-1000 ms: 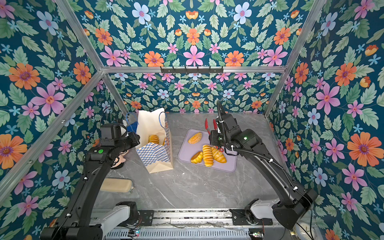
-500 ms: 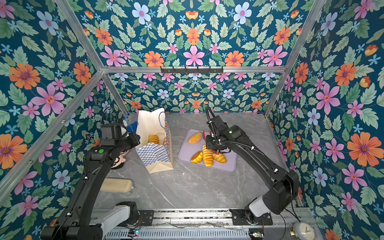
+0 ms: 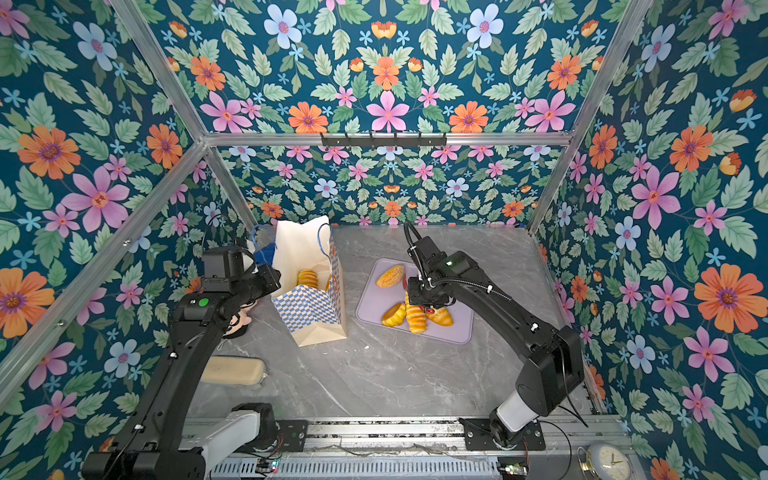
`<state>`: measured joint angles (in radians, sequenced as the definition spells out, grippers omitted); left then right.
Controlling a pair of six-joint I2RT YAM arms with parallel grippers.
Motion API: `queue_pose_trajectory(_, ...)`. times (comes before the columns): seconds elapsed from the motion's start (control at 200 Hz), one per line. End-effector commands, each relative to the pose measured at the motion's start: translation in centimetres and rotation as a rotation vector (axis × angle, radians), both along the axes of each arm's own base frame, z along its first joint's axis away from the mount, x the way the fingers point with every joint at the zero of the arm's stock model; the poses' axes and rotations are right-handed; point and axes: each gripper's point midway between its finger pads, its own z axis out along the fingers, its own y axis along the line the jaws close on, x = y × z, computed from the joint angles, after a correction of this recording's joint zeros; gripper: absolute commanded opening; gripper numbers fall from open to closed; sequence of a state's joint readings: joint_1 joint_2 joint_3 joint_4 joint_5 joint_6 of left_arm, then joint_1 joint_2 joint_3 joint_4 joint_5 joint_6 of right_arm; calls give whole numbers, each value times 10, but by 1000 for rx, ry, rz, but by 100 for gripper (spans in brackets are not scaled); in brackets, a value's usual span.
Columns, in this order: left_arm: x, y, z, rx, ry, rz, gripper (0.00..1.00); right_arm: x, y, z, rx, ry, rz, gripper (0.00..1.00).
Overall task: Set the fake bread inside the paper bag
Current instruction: 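Lower the open tongs around the ridged yellow bread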
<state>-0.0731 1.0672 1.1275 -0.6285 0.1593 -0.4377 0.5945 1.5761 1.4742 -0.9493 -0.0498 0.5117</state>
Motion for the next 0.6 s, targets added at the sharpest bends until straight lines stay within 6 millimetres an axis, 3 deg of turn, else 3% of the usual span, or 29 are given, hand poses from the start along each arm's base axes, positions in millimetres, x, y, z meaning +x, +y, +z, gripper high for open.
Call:
queue_pose_trajectory(0.0, 1, -1, 2, 5, -16, -11, 17, 1, 2, -3, 0, 2, 5, 47)
queue_pose_trajectory(0.555, 0, -2, 0, 2, -15, -14, 17, 5, 3, -18, -95, 12, 15, 52)
queue_pose_trajectory(0.595, 0, -2, 0, 1, -15, -14, 17, 7, 5, -30, -123, 37, 16, 52)
